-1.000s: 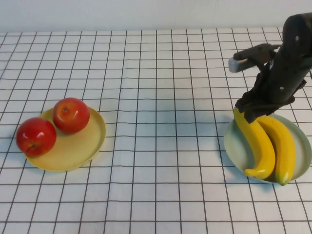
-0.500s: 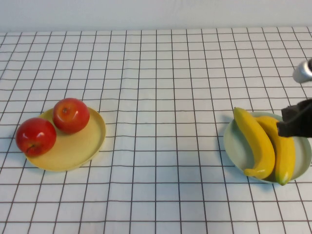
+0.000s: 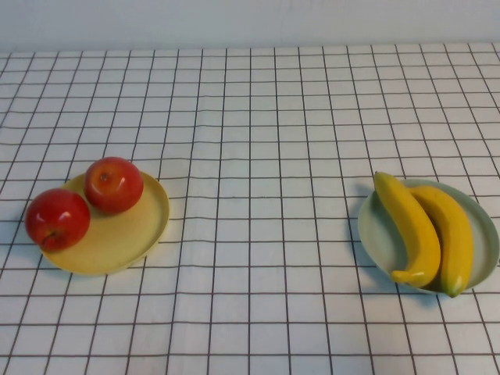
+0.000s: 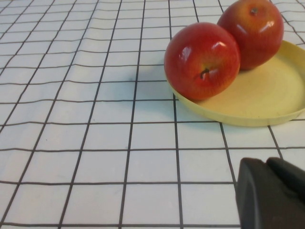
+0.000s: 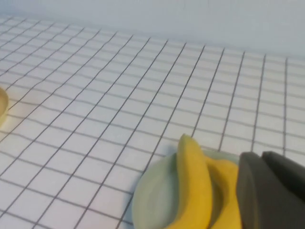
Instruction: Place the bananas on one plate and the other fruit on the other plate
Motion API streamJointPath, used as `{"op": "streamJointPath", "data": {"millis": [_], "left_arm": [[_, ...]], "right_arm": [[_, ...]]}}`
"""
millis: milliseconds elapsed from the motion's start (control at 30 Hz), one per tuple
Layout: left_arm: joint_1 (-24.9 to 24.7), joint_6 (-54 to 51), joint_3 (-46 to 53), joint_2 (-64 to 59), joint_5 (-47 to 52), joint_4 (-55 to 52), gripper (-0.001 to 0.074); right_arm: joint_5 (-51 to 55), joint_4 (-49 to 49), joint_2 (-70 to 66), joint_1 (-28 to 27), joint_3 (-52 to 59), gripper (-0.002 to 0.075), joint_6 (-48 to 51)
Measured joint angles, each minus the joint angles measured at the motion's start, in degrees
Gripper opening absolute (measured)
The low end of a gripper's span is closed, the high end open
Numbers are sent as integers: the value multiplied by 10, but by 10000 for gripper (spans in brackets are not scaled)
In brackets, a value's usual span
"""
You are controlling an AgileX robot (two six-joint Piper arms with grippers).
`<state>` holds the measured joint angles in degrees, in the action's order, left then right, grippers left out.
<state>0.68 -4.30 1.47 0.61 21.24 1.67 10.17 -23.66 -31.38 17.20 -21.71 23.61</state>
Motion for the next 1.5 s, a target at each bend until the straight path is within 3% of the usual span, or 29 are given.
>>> {"op": "streamJointPath", "data": {"millis": [467,600,867,1167,1267,1400,1500], "left_arm": [[0,0,0,0,0,0,-4],[0,0,0,0,0,0,-4],[0,0,0,0,0,0,-4],[0,0,0,0,0,0,-4],[0,0,0,0,0,0,-4],[0,0,0,0,0,0,-4],[0,0,0,0,0,0,-4]], "right_arm": [[-130,62,45,0,120,-15,4],[-131,63,108,-18,165,-15,4],[-120,71,244,-105,227,-16,4],[-60,48,253,-115,233,-16,3],[-29,82,273,-115,233,-16,-64],[17,217,312,-115,233,-16,-231],[46,242,318,-115,233,-16,-275]]}}
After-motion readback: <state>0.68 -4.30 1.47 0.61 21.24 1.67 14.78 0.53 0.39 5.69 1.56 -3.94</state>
